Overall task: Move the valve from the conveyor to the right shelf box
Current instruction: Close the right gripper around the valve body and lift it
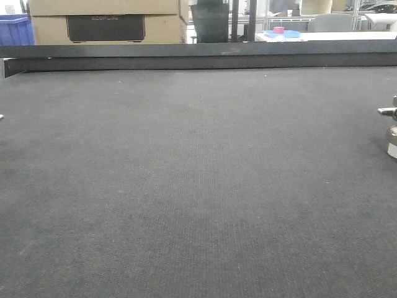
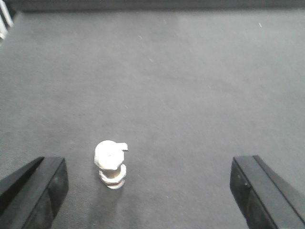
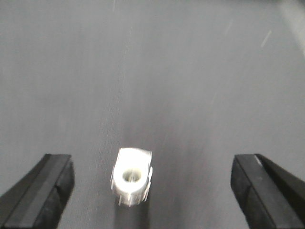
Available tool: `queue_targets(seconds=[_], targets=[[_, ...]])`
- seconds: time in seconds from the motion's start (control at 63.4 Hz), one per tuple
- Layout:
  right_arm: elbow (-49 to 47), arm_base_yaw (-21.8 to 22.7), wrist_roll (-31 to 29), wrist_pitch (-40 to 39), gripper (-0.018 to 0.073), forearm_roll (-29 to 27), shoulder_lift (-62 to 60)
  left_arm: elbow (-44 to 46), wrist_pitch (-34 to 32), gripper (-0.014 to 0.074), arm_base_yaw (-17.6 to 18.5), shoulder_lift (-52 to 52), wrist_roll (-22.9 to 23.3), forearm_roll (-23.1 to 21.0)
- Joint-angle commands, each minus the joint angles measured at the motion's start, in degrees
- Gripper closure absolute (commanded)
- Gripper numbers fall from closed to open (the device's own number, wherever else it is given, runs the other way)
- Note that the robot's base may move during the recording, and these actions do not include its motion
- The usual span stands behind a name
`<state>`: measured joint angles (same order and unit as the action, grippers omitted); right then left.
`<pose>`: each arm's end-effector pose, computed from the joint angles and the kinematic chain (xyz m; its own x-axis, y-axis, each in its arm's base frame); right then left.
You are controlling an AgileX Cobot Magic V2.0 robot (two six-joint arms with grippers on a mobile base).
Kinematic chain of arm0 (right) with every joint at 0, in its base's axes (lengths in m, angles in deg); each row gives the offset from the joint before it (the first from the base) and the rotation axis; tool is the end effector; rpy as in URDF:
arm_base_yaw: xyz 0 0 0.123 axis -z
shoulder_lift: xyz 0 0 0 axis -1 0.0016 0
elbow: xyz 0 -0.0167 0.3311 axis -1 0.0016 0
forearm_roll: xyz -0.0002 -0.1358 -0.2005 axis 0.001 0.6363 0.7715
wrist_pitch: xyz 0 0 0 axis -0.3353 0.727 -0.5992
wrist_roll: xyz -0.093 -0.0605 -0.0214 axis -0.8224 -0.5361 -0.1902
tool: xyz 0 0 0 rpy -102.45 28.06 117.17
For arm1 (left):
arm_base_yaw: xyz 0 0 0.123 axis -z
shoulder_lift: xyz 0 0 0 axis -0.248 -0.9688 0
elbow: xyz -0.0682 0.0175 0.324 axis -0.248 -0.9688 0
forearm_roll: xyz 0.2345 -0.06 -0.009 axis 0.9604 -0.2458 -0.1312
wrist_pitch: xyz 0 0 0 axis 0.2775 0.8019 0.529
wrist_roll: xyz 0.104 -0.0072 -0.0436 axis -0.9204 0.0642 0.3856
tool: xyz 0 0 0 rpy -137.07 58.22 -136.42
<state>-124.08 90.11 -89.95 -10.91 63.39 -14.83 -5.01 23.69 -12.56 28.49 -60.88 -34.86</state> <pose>0.2191 0.0097 0.4279 -0.6388 -0.0748 -0.7657 -0.1168 0.9932 0.0004 0.1106 -0.0068 0.4131 -0.4347 0.0324 -0.9000 0.0669 0.9978 0.0036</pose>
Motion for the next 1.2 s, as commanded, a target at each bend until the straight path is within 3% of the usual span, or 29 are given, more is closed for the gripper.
queue_targets(seconds=[0.0,0.315,0.615,1.182], targets=[[-5.61,-0.94,-0.14,7.38,0.0000,0.36,5.67,0.56,-0.26,-0.0003,0.95,-0.68,0.34,-0.33],[-9.79,-4.22,-0.14,15.80,0.0000,0.36,21.77,0.56,-0.26,-0.0003,1.54,-1.22,0.34,-0.33],[-9.79,-4.22,1.31,12.23,0.0000,4.14,30.07,0.56,0.97,-0.0003,1.54,-1.21,0.34,-0.33],[-9.79,-3.62,1.45,10.08,0.0000,4.13,36.73,0.56,2.92,-0.0003,1.54,-1.21,0.34,-0.33]])
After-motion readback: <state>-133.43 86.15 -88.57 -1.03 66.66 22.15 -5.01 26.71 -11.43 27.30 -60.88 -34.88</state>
